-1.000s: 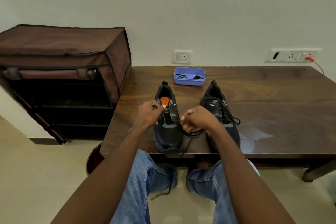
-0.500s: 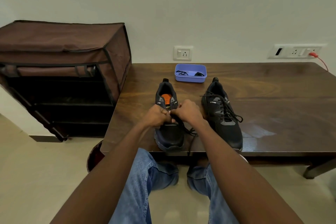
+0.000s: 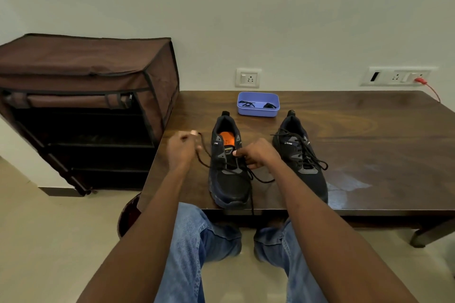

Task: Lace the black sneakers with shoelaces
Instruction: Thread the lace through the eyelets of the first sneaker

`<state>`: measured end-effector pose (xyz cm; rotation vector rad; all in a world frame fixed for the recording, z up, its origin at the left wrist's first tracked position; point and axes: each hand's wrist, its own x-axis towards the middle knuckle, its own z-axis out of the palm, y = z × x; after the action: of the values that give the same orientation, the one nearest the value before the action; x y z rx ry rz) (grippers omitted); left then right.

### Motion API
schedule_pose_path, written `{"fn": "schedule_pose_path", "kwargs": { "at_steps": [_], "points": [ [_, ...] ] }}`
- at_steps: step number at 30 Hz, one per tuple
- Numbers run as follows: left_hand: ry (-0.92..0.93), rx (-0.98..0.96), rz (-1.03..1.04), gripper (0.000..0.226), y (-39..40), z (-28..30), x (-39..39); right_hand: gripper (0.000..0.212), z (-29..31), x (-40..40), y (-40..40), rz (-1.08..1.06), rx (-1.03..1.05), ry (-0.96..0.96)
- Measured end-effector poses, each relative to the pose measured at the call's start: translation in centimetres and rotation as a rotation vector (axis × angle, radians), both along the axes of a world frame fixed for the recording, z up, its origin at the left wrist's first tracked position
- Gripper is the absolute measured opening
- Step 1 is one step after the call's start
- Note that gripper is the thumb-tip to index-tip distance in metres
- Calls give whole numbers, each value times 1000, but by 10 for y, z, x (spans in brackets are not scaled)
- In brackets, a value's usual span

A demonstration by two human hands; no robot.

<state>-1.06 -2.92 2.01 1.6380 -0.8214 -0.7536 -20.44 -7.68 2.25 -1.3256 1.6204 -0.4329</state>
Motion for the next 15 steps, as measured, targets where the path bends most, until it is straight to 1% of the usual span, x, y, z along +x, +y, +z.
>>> {"fn": "schedule_pose_path", "kwargs": {
  "at_steps": [2, 4, 6, 7, 8, 10, 11, 13, 14, 15],
  "points": [
    [-232, 55, -373, 12, 4, -1, -16, 24, 1, 0, -1, -10, 17, -14],
    [-460, 129, -652, 10, 6, -3, -28, 19, 1, 0, -3, -5, 31, -12],
    [-694, 169, -799, 13, 5, -4, -34, 18, 3, 0, -4, 12, 37, 7],
    [-772, 181, -836, 13, 5, -4, -37, 19, 3, 0, -4, 20, 37, 16],
    [-812, 188, -859, 15, 4, -3, -39, 20, 3, 1, -5, 29, 39, 24],
    [-834, 205, -876, 23, 3, -3, -40, 22, 4, 1, -5, 45, 38, 48],
    [-811, 211, -875, 26, 3, -2, -40, 22, 4, 2, -6, 51, 34, 62],
    [-686, 186, -843, 35, 5, 0, -39, 23, 4, 3, -7, 57, 24, 83],
    [-604, 145, -780, 37, 6, 1, -37, 23, 4, 4, -7, 56, 19, 87],
    [-525, 95, -655, 37, 9, 5, -32, 23, 4, 5, -8, 55, 14, 91]
  ]
}}
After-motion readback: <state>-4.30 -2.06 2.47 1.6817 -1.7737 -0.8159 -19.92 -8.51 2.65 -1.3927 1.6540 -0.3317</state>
